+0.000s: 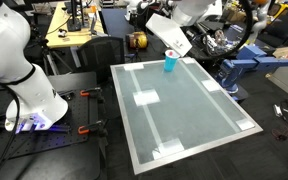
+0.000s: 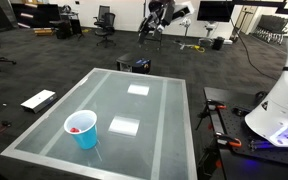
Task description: Remove the marker from the blue cup then put it on the table
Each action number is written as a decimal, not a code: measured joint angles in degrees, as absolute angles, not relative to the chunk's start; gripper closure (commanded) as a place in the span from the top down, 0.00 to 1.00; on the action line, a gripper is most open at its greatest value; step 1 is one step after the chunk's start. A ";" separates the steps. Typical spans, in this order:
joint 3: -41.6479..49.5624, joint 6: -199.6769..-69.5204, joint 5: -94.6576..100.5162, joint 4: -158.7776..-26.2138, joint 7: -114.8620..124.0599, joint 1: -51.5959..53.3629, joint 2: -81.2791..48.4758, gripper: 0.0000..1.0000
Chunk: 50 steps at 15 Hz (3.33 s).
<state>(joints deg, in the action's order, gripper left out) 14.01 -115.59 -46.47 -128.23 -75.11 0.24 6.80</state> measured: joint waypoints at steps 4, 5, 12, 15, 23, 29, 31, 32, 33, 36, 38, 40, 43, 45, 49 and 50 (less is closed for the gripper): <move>13.91 -115.54 -46.48 -127.90 -75.11 0.23 6.30 1.00; 13.91 -115.53 -46.48 -127.88 -75.11 0.23 6.30 1.00; 12.23 -115.51 -53.93 -127.92 -82.40 -1.20 4.38 1.00; 11.35 -114.48 -58.48 -127.28 -88.72 -1.43 2.11 1.00; 8.49 -107.61 -62.24 -121.05 -96.99 -2.32 -4.96 1.00; 6.51 -106.97 -62.08 -117.20 -103.51 -2.61 -9.49 1.00; 5.86 -107.86 -61.78 -116.33 -106.02 -2.60 -10.72 1.00; 5.53 -108.38 -61.65 -116.01 -107.34 -2.60 -11.25 1.00; 5.19 -108.91 -61.58 -115.76 -108.71 -2.60 -11.71 1.00; 4.22 -110.23 -61.67 -115.15 -112.85 -2.58 -12.87 1.00; 3.56 -110.76 -61.79 -114.95 -115.84 -2.58 -13.47 1.00; 2.96 -111.02 -62.04 -114.90 -118.33 -2.55 -13.95 1.00; 2.04 -111.91 -62.24 -114.77 -121.50 -2.52 -14.78 1.00; 1.44 -112.63 -62.24 -114.70 -122.76 -2.38 -15.36 1.00; 0.91 -113.20 -62.24 -114.58 -123.45 -2.33 -15.94 1.00; 0.91 -113.21 -62.24 -114.54 -123.45 -2.33 -15.94 1.00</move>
<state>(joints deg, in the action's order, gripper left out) 0.91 -113.21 -62.24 -114.54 -123.45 -2.33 -15.94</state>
